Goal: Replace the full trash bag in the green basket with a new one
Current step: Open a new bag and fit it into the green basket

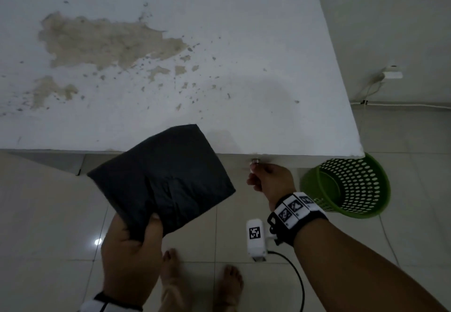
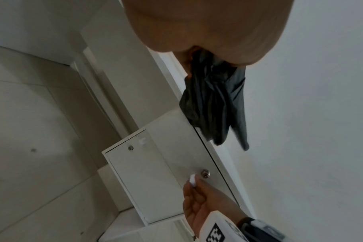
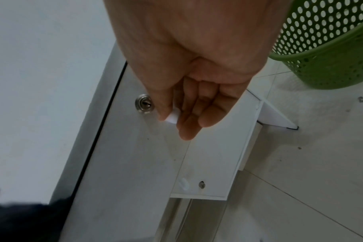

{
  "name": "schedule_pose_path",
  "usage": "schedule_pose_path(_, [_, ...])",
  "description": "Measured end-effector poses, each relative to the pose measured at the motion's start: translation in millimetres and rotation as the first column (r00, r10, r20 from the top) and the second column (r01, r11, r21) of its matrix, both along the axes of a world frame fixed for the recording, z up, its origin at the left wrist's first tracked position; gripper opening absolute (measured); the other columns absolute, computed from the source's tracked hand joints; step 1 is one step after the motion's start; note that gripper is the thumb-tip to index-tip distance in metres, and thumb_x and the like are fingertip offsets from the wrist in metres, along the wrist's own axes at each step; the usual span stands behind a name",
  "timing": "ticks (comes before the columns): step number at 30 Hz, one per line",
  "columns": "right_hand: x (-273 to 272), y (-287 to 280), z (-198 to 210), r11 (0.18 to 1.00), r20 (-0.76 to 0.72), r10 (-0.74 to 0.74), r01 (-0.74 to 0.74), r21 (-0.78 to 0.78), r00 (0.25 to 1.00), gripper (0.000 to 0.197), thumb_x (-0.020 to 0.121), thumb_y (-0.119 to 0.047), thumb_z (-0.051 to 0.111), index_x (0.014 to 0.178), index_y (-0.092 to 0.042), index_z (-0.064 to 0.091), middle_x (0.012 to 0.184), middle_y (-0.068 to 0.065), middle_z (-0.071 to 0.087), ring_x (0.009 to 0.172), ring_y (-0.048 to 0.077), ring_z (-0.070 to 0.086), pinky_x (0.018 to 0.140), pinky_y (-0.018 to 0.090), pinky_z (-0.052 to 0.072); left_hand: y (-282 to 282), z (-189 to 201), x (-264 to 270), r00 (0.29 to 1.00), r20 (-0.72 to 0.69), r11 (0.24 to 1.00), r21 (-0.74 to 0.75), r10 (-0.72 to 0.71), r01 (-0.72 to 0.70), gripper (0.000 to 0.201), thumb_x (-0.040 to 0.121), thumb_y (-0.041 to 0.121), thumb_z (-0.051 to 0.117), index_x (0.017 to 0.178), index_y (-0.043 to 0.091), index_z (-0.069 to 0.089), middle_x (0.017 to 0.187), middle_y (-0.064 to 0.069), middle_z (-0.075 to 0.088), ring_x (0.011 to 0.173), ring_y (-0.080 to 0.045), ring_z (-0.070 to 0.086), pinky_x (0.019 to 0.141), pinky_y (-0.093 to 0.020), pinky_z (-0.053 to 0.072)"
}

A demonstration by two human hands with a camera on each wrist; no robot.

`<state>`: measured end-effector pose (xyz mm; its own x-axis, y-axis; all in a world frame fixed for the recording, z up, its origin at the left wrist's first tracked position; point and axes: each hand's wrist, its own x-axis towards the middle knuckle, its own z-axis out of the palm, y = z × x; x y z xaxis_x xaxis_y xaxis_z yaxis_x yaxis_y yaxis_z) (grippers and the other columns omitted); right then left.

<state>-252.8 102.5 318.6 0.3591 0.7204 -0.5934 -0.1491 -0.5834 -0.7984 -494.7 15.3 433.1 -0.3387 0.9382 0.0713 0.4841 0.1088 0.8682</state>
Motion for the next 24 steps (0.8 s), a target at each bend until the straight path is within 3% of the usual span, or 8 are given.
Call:
schedule_pose_path(4, [3.3,10.7,1.0,1.0,-0.012,-0.01,0.009,-0.016,1.0,0.018,0.09,-0.017,0.069,0.091,0.0,0.071,0.069,0.01,0.069,0.056,0.016,0.066,0.06,0.031,0.052,4.1,4.9,4.7,0.997,0.039,0.997,-0.015,-0.068,0.069,0.044,0.076,0.021,0.06,0.076,0.064,0.058,0.071,0.034,0.064,0.067,0.015,0.06,0.052,-0.003,0.042])
schedule_pose_path(7, [4.7,6.8,4.5,0.999,-0.064,0.004,-0.007,-0.053,0.998,0.026,0.092,-0.026,0.067,0.102,-0.002,0.07,0.082,0.011,0.073,0.071,0.021,0.071,0.067,0.034,0.055,6.0,-0.1,7.2,0.979,0.177,0.993,-0.042,-0.104,0.113,0.044,0.082,0.01,0.069,0.079,0.053,0.066,0.074,0.026,0.069,0.069,0.009,0.065,0.054,-0.008,0.048])
schedule_pose_path(11, [0.7,-15.5,23.9,0.995,-0.179,-0.003,-0.016,-0.1,0.984,0.034,0.095,-0.037,0.06,0.115,-0.01,0.065,0.101,0.01,0.072,0.081,0.022,0.07,0.07,0.034,0.052,8.7,10.8,12.2,0.93,0.319,0.968,-0.108,-0.18,0.225,0.032,0.091,-0.014,0.057,0.087,0.017,0.065,0.064,0.018,0.069,0.058,0.005,0.061,0.05,-0.007,0.044])
schedule_pose_path(13, [-2.1,-32.4,41.1,0.997,-0.31,-0.021,-0.002,-0.073,0.951,0.048,0.095,-0.047,0.054,0.121,-0.009,0.064,0.109,0.013,0.07,0.089,0.026,0.068,0.077,0.038,0.053,10.3,20.3,13.3,0.885,0.406,0.951,-0.104,-0.225,0.29,0.038,0.091,-0.015,0.054,0.092,0.019,0.069,0.072,0.015,0.073,0.065,0.003,0.066,0.055,-0.009,0.048])
schedule_pose_path(15, [-5.5,-48.1,62.3,0.999,-0.481,0.046,-0.035,0.031,0.875,0.061,0.096,-0.058,0.044,0.125,-0.009,0.064,0.122,0.014,0.068,0.109,0.029,0.066,0.095,0.044,0.049,11.6,27.0,12.6,0.832,0.479,0.929,-0.083,-0.279,0.36,0.05,0.091,-0.011,0.06,0.091,0.036,0.077,0.086,0.013,0.078,0.08,-0.001,0.072,0.063,-0.014,0.054])
schedule_pose_path(17, [-9.8,-60.5,87.5,0.989,-0.532,0.137,-0.084,0.123,0.836,0.061,0.096,-0.058,0.041,0.13,-0.014,0.063,0.131,0.01,0.065,0.123,0.024,0.06,0.105,0.043,0.043,12.1,34.5,13.3,0.786,0.528,0.908,-0.065,-0.32,0.413,0.037,0.082,0.009,0.072,0.091,0.045,0.077,0.094,0.009,0.078,0.087,-0.007,0.073,0.067,-0.019,0.056])
schedule_pose_path(19, [-14.4,-67.9,107.1,0.984,-0.542,0.163,-0.098,0.147,0.824,0.057,0.09,-0.056,0.05,0.13,-0.017,0.064,0.13,0.006,0.066,0.123,0.021,0.061,0.103,0.04,0.044,10.3,43.0,12.2,0.749,0.585,0.902,-0.068,-0.31,0.426,0.027,0.073,0.025,0.071,0.095,0.039,0.078,0.095,0.004,0.078,0.085,-0.012,0.073,0.066,-0.021,0.056])
schedule_pose_path(24, [-22.9,-77.7,134.8,0.986,-0.593,0.165,-0.115,0.121,0.788,0.051,0.085,-0.035,0.068,0.126,-0.004,0.064,0.125,0.017,0.068,0.117,0.032,0.064,0.104,0.046,0.047,-4.0,70.8,8.7,0.803,0.427,0.861,-0.102,-0.415,0.499,0.044,0.092,-0.008,0.061,0.098,0.034,0.072,0.087,0.015,0.078,0.082,-0.002,0.073,0.064,-0.016,0.055])
